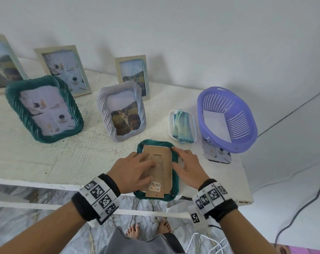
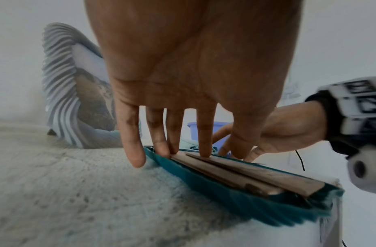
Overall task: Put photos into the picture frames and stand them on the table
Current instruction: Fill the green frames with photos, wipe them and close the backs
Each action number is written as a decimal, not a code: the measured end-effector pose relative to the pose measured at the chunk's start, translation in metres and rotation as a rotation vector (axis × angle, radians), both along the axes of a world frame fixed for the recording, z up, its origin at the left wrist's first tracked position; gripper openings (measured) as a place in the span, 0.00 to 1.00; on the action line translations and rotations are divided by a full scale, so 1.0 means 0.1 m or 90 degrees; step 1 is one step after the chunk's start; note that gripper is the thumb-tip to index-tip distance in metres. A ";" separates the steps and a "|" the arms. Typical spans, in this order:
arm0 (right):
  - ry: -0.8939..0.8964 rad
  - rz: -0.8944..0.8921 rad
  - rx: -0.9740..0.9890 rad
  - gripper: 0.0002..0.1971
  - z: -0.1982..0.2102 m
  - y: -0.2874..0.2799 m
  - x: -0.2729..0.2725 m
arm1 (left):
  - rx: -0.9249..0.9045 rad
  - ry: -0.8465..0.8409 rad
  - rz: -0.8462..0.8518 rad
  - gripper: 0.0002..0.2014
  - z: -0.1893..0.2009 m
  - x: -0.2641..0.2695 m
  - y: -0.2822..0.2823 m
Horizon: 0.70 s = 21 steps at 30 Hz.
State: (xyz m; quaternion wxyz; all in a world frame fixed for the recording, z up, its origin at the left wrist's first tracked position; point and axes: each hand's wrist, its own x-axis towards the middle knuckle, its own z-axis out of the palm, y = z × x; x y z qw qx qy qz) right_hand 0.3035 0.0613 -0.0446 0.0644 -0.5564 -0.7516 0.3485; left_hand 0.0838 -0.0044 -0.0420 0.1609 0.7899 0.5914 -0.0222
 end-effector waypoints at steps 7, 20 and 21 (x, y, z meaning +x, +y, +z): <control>-0.217 0.105 0.085 0.31 0.03 -0.43 -0.15 | -0.050 -0.123 0.027 0.27 -0.03 -0.11 0.02; -0.158 0.087 0.067 0.31 0.03 -0.44 -0.16 | -0.013 -0.176 0.215 0.30 -0.12 -0.23 0.27; -0.152 0.085 0.063 0.31 0.03 -0.44 -0.17 | -0.030 -0.166 0.201 0.33 -0.12 -0.24 0.27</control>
